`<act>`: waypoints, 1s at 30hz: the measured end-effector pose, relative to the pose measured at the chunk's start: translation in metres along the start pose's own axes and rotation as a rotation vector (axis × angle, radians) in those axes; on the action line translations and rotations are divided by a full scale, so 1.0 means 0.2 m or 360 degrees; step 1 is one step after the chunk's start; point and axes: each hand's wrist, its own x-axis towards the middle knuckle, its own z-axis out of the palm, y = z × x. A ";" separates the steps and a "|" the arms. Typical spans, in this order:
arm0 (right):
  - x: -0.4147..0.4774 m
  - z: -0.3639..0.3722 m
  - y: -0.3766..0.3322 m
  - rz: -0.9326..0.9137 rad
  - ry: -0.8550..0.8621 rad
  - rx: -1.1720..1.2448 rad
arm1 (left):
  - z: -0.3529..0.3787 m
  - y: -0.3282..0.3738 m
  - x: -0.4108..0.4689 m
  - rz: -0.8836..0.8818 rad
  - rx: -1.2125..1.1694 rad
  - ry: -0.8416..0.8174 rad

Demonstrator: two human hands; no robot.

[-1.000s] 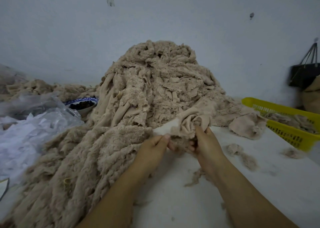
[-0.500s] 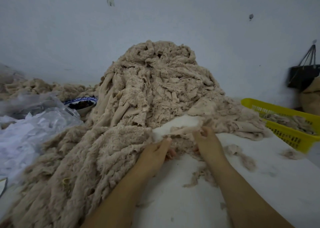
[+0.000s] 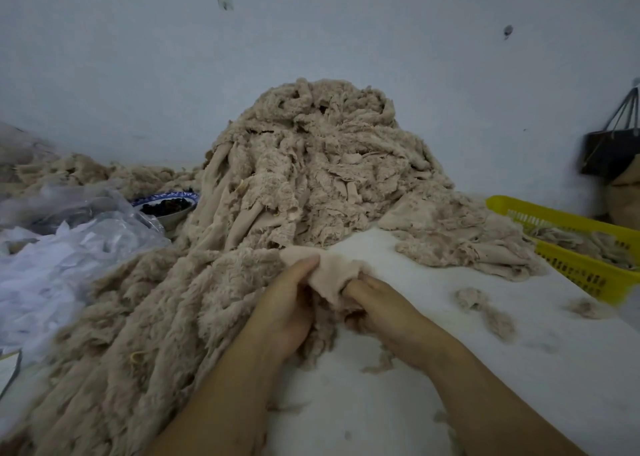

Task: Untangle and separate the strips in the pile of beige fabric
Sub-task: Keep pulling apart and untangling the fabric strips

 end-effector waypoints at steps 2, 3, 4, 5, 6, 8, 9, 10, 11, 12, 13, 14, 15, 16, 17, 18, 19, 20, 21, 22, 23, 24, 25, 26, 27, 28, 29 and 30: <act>0.01 -0.02 0.01 -0.0019 0.0127 -0.0061 | -0.01 0.03 0.00 0.0003 -0.0241 0.0003; 0.02 -0.04 0.01 -0.0039 0.0231 -0.0142 | 0.00 0.03 0.00 0.0015 -0.0274 0.0013; 0.03 -0.06 0.02 -0.0059 0.0352 -0.0215 | 0.00 0.03 0.00 0.0008 -0.0257 0.0011; 0.05 -0.07 0.03 -0.0080 0.0475 -0.0247 | 0.01 0.02 -0.01 -0.0009 -0.0224 -0.0006; 0.07 -0.08 0.03 -0.0093 0.0592 -0.0195 | 0.02 0.01 -0.01 -0.0035 -0.0220 -0.0020; 0.10 -0.13 0.04 -0.0103 0.0828 0.0137 | 0.02 0.03 -0.02 -0.0038 -0.0359 -0.0027; 0.10 -0.16 0.04 -0.0099 0.0955 0.0339 | 0.00 0.04 -0.02 0.0010 -0.0475 -0.0044; 0.10 -0.21 0.03 -0.0083 0.1064 0.0492 | -0.02 0.06 -0.01 0.0082 -0.0585 -0.0063; 0.09 -0.24 0.03 -0.0061 0.1132 0.0545 | -0.03 0.07 0.00 0.0142 -0.0631 -0.0069; 0.08 -0.26 0.03 -0.0061 0.1137 0.0535 | -0.04 0.08 0.00 0.0178 -0.0610 -0.0051; 0.08 -0.25 0.02 -0.0091 0.1074 0.0496 | -0.04 0.07 0.00 0.0198 -0.0533 -0.0026; 0.08 -0.23 0.01 -0.0126 0.0960 0.0423 | -0.03 0.05 0.00 0.0204 -0.0433 -0.0023; 0.07 -0.20 0.00 -0.0145 0.0819 0.0303 | -0.02 0.04 -0.01 0.0194 -0.0347 -0.0047; 0.06 -0.16 0.01 -0.0134 0.0672 0.0147 | -0.01 0.03 -0.02 0.0167 -0.0286 -0.0077; 0.04 -0.12 0.01 -0.0075 0.0536 -0.0002 | -0.01 0.03 -0.02 0.0138 -0.0258 -0.0089; 0.04 -0.11 0.02 -0.0001 0.0405 -0.0116 | -0.01 0.03 -0.03 0.0114 -0.0264 -0.0102; 0.04 -0.08 0.02 0.0057 0.0298 -0.0175 | -0.02 0.04 -0.03 0.0100 -0.0283 -0.0133; 0.04 -0.04 0.02 0.0072 0.0238 -0.0119 | -0.02 0.04 -0.04 0.0078 -0.0280 -0.0176; 0.04 -0.02 0.01 0.0105 0.0245 0.0028 | -0.02 0.04 -0.04 0.0043 -0.0236 -0.0231; 0.05 -0.01 0.01 0.0163 0.0254 0.0311 | -0.01 0.03 -0.05 -0.0014 -0.0143 -0.0280; 0.05 -0.01 0.00 0.0205 0.0246 0.0599 | 0.00 0.01 -0.06 -0.0080 0.0005 -0.0309; 0.06 -0.01 -0.01 0.0260 0.0202 0.0763 | 0.02 0.00 -0.07 -0.0143 0.0177 -0.0346; 0.05 -0.02 -0.02 0.0282 0.0087 0.0876 | 0.03 -0.02 -0.09 -0.0188 0.0340 -0.0399; 0.04 -0.03 -0.03 0.0280 0.0021 0.0877 | 0.03 -0.04 -0.09 -0.0223 0.0466 -0.0447; 0.02 -0.05 -0.04 0.0248 -0.0007 0.0875 | 0.03 -0.05 -0.09 -0.0244 0.0546 -0.0480; 0.01 -0.09 -0.02 0.0197 0.0008 0.0864 | 0.03 -0.06 -0.09 -0.0261 0.0585 -0.0499; 0.00 -0.11 -0.03 0.0135 0.0042 0.0818 | 0.03 -0.05 -0.09 -0.0265 0.0605 -0.0510; -0.01 -0.12 -0.04 0.0068 0.0073 0.0802 | 0.03 -0.05 -0.09 -0.0263 0.0619 -0.0505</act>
